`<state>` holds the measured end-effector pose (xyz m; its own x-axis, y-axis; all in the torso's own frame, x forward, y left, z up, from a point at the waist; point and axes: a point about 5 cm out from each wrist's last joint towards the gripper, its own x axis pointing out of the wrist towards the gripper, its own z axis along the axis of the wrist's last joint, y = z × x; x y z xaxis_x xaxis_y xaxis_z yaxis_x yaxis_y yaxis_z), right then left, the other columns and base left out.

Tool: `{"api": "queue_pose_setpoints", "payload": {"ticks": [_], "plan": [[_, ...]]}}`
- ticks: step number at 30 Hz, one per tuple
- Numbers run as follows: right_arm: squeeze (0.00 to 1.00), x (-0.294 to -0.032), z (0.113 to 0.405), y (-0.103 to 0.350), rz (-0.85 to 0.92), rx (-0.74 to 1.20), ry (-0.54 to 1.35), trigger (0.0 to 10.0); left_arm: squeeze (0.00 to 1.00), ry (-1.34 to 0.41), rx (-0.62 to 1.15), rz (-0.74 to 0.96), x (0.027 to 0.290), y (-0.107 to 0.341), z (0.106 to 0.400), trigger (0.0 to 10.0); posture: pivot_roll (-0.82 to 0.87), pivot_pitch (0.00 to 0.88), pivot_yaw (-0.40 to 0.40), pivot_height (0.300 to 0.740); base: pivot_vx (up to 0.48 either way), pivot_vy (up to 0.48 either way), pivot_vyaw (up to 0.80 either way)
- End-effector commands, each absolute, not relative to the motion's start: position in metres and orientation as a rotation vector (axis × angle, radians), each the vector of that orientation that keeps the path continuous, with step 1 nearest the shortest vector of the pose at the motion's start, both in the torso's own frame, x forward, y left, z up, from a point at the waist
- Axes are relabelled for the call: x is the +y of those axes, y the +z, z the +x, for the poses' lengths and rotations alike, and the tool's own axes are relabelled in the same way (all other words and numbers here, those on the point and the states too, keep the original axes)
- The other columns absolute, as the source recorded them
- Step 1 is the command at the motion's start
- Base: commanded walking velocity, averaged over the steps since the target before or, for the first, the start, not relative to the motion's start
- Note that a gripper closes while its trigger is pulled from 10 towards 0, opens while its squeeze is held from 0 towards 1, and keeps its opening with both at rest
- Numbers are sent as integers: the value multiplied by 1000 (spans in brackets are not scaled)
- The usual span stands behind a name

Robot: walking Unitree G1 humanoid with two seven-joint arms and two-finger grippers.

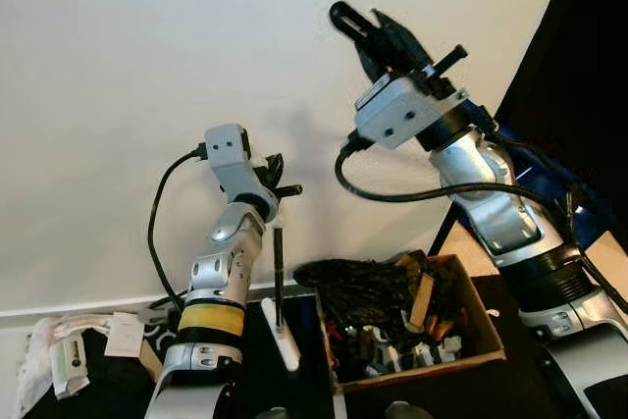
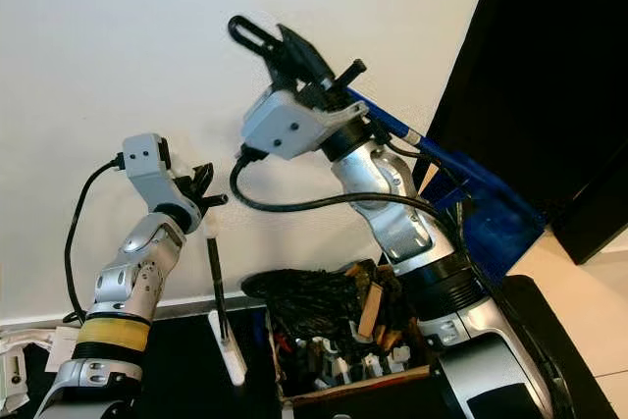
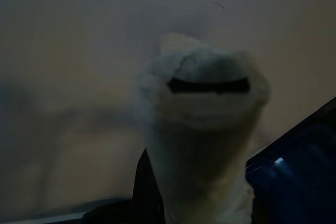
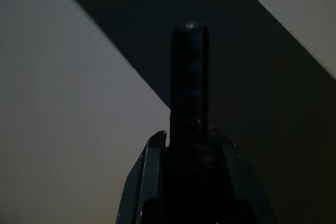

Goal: Sweep floor

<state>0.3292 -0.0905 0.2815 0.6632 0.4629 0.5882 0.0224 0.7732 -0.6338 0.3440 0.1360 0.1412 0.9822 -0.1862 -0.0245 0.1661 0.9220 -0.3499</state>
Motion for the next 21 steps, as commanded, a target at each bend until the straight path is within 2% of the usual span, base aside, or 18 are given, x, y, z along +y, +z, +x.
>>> {"api": "queue_pose_setpoints", "payload": {"ticks": [1,3,7,9,10,11,14,16,21], "plan": [[0,-104,329,284,-500,-773,234,10000,0,-190,14,-356,134,148,343,10000,15,0,2,740,0,0,0],[0,-117,328,280,-319,-697,184,10000,0,-196,24,-344,134,146,343,10000,10,0,10,740,0,0,0],[0,-136,321,274,-187,-637,82,10000,0,-208,41,-314,134,143,341,10000,2,6,25,740,0,0,0],[0,-151,311,272,-33,-604,16,10000,0,-215,50,-303,136,141,339,10000,-8,14,48,740,0,0,0],[0,-151,311,272,-33,-604,16,10000,0,-215,50,-303,136,141,339,10000,-8,14,48,740,0,0,0],[0,-159,306,268,106,-579,-24,10000,0,-219,61,-290,139,140,338,10000,-17,18,63,740,0,0,0],[0,-161,305,266,151,-569,-31,10000,0,-220,65,-284,140,139,338,10000,-17,18,63,740,0,0,0],[0,-160,302,253,243,-529,-37,10000,0,-229,61,-268,141,141,339,10000,-11,24,76,740,0,0,0],[0,-149,299,239,353,-459,-9,10000,0,-235,60,-236,142,143,340,10000,-2,27,80,740,0,0,0]]}}
